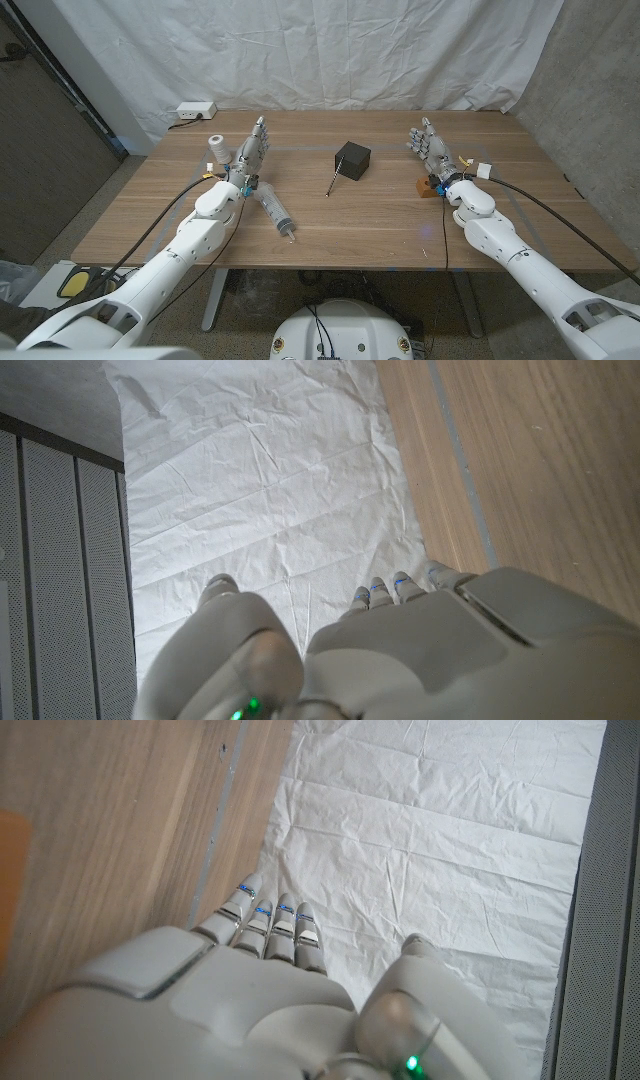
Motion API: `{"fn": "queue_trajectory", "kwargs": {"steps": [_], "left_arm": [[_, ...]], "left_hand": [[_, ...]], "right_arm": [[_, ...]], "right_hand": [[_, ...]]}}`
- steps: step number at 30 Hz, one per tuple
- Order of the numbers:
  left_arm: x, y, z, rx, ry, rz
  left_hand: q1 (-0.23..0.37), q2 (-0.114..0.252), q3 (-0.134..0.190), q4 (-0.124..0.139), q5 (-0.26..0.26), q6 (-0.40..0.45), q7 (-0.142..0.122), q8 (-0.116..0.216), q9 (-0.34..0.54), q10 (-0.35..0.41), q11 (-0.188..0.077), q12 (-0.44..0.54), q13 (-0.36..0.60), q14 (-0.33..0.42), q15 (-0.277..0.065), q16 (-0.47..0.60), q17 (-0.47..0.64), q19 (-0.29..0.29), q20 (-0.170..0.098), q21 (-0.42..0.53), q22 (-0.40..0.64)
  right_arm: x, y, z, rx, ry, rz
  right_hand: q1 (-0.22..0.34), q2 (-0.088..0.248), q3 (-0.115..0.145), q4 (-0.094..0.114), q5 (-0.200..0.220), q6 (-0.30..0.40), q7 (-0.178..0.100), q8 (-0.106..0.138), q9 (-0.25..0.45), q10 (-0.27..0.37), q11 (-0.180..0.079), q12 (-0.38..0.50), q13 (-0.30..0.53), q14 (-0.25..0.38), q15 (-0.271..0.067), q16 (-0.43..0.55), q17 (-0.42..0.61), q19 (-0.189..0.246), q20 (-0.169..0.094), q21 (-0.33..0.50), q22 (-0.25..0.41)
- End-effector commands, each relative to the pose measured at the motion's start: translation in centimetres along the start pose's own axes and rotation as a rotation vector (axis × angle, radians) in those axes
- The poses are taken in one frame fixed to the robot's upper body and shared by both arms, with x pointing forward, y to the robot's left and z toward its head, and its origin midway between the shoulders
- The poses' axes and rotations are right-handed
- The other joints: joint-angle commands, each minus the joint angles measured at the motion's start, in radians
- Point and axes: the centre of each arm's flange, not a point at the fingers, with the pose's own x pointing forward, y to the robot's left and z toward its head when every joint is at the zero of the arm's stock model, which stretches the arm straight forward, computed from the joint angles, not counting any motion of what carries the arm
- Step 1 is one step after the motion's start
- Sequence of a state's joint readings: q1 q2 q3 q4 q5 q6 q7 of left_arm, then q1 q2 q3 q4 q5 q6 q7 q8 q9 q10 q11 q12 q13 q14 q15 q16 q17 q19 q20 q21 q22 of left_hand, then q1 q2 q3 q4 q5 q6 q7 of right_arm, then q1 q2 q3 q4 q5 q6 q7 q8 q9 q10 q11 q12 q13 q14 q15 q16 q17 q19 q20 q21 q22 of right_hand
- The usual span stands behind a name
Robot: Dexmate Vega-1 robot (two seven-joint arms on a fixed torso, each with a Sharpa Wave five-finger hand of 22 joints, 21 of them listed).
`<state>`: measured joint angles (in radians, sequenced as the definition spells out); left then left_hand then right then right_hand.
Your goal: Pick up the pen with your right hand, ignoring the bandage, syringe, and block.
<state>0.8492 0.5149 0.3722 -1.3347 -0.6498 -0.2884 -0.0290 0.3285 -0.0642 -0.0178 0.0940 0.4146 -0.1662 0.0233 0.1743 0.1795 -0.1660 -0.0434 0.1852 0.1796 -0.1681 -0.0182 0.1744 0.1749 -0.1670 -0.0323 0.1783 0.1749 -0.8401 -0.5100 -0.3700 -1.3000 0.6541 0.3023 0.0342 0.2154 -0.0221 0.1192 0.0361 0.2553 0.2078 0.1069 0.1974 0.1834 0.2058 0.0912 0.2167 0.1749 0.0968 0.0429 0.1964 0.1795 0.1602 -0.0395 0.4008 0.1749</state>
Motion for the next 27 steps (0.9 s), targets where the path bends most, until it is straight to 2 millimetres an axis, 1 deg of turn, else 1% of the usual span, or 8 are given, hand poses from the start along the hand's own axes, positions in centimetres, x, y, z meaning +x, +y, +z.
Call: {"fn": "queue_trajectory", "kwargs": {"steps": [1,7,9,11,21,27], "left_arm": [[-0.2,-0.5,-0.3,0.014,0.039,0.024],[-0.2,-0.6,0.1,0.024,0.039,0.006],[-0.1,-0.7,-0.5,-0.013,0.047,-0.021],[-0.2,-0.7,-0.7,-0.014,0.049,-0.003],[-0.4,-0.9,0.6,0.029,0.035,-0.015],[-0.5,-1.2,-0.3,0.016,0.061,-0.023]], "left_hand": [[0.012,0.004,-0.001,0.004,0.006,-0.116,0.001,0.009,0.005,-0.039,-0.001,0.005,0.004,-0.059,-0.001,0.006,0.005,-0.024,-0.090,0.006,0.004],[0.015,0.006,-0.001,0.003,0.006,-0.115,0.001,0.011,0.005,-0.037,0.001,0.007,0.004,-0.058,0.000,0.006,0.005,-0.025,-0.088,0.007,0.004],[0.023,0.010,-0.001,0.000,0.008,-0.099,0.000,0.018,0.005,-0.019,-0.001,0.015,0.004,-0.041,0.000,0.013,0.005,-0.017,-0.084,0.013,0.004],[0.026,0.012,-0.001,-0.001,0.008,-0.093,0.001,0.021,0.005,-0.013,-0.001,0.017,0.004,-0.035,-0.001,0.015,0.005,-0.012,-0.084,0.015,0.004],[0.033,0.015,-0.002,-0.004,0.009,-0.082,0.001,0.025,0.005,-0.008,0.001,0.019,0.004,-0.030,0.000,0.016,0.005,-0.007,-0.086,0.018,0.004],[0.036,0.017,-0.001,-0.005,0.009,-0.079,0.000,0.026,0.005,-0.004,0.000,0.020,0.004,-0.029,-0.001,0.016,0.005,-0.007,-0.084,0.018,0.004]], "right_arm": [[-0.6,-0.6,-0.5,0.013,0.000,-0.008],[-0.8,-0.6,-0.6,0.011,0.000,-0.009],[-0.8,-0.6,-0.5,0.004,0.000,-0.008],[-0.8,-0.6,-0.5,0.003,-0.003,-0.009],[-1.3,-0.1,0.7,-0.024,-0.038,0.002],[-1.5,0.4,1.3,-0.035,-0.061,0.025]], "right_hand": [[0.012,0.001,0.009,-0.003,0.006,0.008,-0.001,0.006,0.002,0.011,0.000,0.005,0.005,0.009,0.002,0.004,0.003,0.009,-0.022,0.002,0.002],[0.015,0.004,0.010,-0.004,0.006,0.010,-0.002,0.006,0.002,0.013,-0.002,0.005,0.005,0.011,0.001,0.003,0.003,0.010,-0.022,0.000,0.002],[0.016,0.005,0.011,-0.005,0.006,0.010,-0.002,0.006,0.002,0.013,-0.001,0.004,0.005,0.011,0.002,0.003,0.003,0.011,-0.022,0.000,0.002],[0.018,0.006,0.012,-0.006,0.006,0.010,0.000,0.006,0.002,0.013,-0.001,0.004,0.005,0.012,0.001,0.003,0.003,0.011,-0.022,-0.001,0.002],[0.028,0.014,0.016,-0.011,0.005,0.019,-0.007,0.008,0.003,0.015,0.001,0.003,0.006,0.017,0.005,0.003,0.003,0.011,-0.019,-0.006,0.002],[0.034,0.018,0.019,-0.014,0.004,0.020,-0.008,0.007,0.003,0.018,-0.001,0.004,0.006,0.019,0.006,0.003,0.003,0.013,-0.020,-0.009,0.003]]}}
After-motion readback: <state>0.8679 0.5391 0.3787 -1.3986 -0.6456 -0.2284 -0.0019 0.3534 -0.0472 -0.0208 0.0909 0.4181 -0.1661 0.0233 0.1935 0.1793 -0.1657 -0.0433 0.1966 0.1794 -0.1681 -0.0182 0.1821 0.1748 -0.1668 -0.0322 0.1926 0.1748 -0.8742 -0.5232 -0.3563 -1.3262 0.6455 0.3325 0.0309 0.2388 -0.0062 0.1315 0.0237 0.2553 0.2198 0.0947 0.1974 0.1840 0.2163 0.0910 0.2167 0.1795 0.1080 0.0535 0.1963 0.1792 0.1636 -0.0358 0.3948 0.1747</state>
